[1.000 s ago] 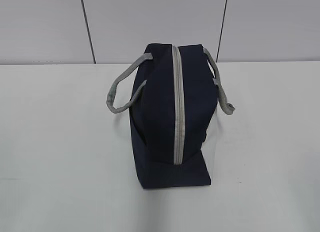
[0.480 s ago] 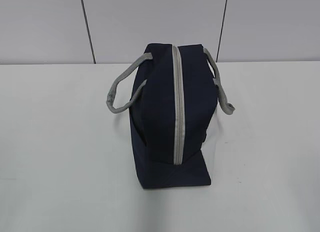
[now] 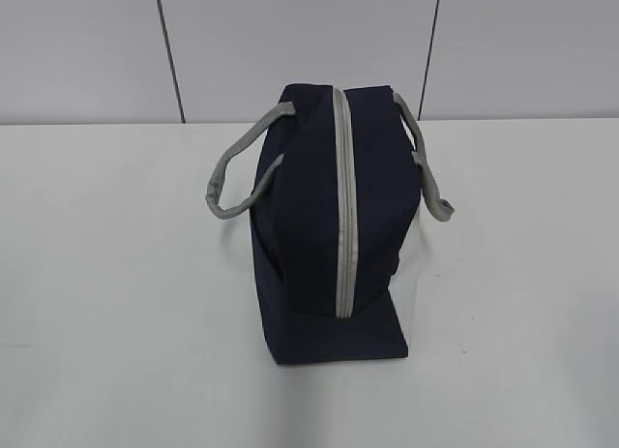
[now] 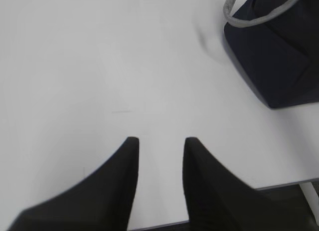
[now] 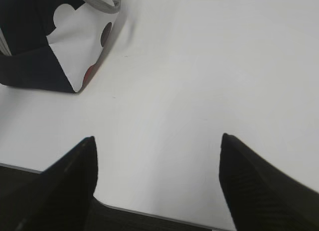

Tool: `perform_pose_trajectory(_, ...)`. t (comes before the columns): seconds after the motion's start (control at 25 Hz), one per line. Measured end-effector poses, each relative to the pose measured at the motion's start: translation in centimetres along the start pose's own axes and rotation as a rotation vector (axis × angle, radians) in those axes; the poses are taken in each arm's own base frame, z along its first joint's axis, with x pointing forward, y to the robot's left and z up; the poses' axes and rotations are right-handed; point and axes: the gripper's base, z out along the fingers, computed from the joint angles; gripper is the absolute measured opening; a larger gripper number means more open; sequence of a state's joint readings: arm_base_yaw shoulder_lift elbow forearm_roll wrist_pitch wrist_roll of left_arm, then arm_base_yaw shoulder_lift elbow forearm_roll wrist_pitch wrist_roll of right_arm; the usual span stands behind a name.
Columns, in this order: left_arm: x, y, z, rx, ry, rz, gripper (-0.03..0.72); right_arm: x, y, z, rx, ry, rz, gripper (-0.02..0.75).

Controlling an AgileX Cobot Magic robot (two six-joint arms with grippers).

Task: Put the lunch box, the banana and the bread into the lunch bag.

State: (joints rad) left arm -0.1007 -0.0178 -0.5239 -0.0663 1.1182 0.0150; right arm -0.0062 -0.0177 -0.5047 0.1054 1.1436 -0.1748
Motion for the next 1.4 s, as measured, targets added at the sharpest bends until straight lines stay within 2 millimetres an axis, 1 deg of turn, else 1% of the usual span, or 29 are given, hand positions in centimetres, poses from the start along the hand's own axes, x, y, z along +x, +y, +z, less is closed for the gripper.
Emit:
perform_pose_trajectory(0.24,-0.01,-0.05,0.02,-0.032,-0.001,-0.017,0.238,-0.02,0.04,0.03,0.032,0.002,0.019,0.581)
perform_pose_trajectory(1.4,-0.05,-0.05,0.02,-0.033,-0.006,-0.017,0.237,-0.01,0.04,0.03,0.032,0.004,0.019,0.581)
